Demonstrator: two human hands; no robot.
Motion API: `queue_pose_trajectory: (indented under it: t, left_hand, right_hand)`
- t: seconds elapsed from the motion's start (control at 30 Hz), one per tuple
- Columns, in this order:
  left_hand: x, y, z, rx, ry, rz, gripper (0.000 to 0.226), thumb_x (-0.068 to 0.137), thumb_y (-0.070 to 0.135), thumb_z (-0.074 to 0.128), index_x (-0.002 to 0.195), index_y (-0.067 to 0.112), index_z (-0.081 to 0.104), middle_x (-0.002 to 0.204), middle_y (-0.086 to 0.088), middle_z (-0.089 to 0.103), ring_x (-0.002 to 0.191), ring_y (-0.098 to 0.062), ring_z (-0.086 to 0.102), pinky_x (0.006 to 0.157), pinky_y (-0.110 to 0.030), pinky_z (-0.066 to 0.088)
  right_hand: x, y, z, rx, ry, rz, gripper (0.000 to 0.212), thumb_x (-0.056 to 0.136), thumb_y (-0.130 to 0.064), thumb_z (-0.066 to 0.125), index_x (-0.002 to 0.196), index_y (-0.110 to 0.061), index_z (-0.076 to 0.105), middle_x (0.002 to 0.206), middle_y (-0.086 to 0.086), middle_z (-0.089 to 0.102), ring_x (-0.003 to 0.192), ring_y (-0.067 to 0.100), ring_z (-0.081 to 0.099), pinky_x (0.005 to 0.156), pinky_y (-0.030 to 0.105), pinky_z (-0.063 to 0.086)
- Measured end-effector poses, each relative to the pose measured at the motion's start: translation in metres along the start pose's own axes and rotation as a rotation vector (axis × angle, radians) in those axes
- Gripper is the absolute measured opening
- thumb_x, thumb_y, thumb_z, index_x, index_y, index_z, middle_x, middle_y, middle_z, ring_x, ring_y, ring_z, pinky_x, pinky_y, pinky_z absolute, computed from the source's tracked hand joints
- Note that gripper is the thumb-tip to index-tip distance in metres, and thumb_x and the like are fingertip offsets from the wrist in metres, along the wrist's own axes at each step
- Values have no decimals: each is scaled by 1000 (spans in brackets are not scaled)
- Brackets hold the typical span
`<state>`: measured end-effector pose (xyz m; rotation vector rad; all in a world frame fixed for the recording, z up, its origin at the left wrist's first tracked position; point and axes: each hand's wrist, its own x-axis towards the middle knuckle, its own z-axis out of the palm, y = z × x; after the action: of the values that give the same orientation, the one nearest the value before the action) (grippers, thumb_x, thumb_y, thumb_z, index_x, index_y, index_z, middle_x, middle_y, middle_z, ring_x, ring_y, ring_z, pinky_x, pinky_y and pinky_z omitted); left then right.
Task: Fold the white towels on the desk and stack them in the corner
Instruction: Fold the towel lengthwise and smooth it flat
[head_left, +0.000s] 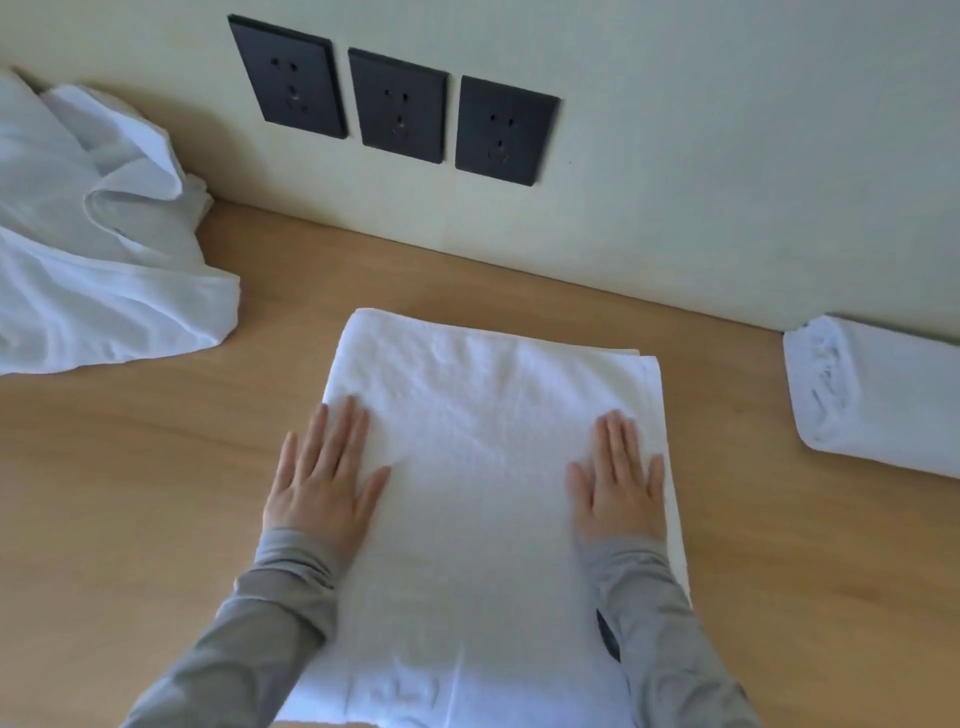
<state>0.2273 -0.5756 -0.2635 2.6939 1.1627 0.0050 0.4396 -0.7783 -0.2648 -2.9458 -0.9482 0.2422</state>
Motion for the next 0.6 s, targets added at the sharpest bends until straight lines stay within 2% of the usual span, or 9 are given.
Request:
queue_pose_trajectory:
  t: [0.07, 0.1, 0.2, 0.27, 0.37, 0.43, 0.53, 0.6]
  left_hand:
    - [19, 11, -7, -26, 21, -65, 87, 83, 64, -12, 149, 12, 10, 157, -4, 4, 144, -19, -4, 116, -38, -4]
    - [30, 28, -8, -44, 30, -43, 82, 85, 60, -5, 148, 10, 10, 157, -6, 3, 144, -21, -4, 116, -38, -6]
    - [58, 85, 6, 24, 33, 186, 64, 92, 46, 1, 149, 16, -4, 155, -1, -13, 143, -18, -14, 116, -38, -10]
    - [72, 89, 12, 50, -11, 258, 61, 95, 45, 8, 149, 19, -4, 156, 2, -12, 143, -15, -12, 115, -36, -12]
    - [86, 42, 13, 32, 12, 233, 71, 89, 56, 8, 149, 18, 9, 155, 4, 0, 142, -11, -4, 115, -33, -7]
    - [92, 13, 11, 0, 35, 146, 79, 85, 59, 8, 149, 13, 11, 157, 0, 2, 144, -13, -2, 116, -36, -1]
    - [96, 4, 2, -104, -10, 40, 83, 85, 60, 15, 149, 9, 8, 158, -7, 0, 145, -21, -2, 118, -41, 2]
    - [83, 15, -7, -69, -1, 64, 82, 86, 58, 12, 149, 6, 9, 157, -10, 0, 145, -24, -1, 118, -43, 0]
  right_hand:
    - [12, 0, -13, 44, 79, 122, 63, 94, -41, 11, 148, -10, 2, 158, 4, -3, 145, 19, -9, 118, 43, -6]
    - [21, -15, -16, 89, 127, 73, 60, 96, -36, 19, 148, -8, 6, 158, 7, 1, 145, 23, -6, 118, 42, -7]
    - [47, -81, -13, 82, 57, -336, 58, 96, -21, 33, 149, -11, 9, 157, 3, 3, 145, 21, -3, 118, 43, -6]
    - [59, -94, -9, 46, -18, -434, 59, 96, -23, 34, 149, -13, 11, 158, -1, 3, 146, 16, -3, 118, 44, -2]
    - [66, -41, -6, 42, 17, -311, 60, 95, -41, 21, 149, -17, 12, 156, -7, 2, 144, 7, -3, 118, 36, -5]
    - [63, 3, -7, 36, 12, -234, 65, 92, -46, 12, 149, -15, 8, 154, -7, -4, 143, 7, -6, 116, 32, -5]
    - [55, 39, -13, -40, -37, -200, 59, 100, -34, 30, 148, -10, 4, 155, 1, -6, 146, 18, -2, 115, 27, -7]
    - [39, 37, -19, -86, -34, -196, 60, 100, -33, 30, 147, -7, 3, 155, 6, -5, 146, 23, -3, 115, 31, -8]
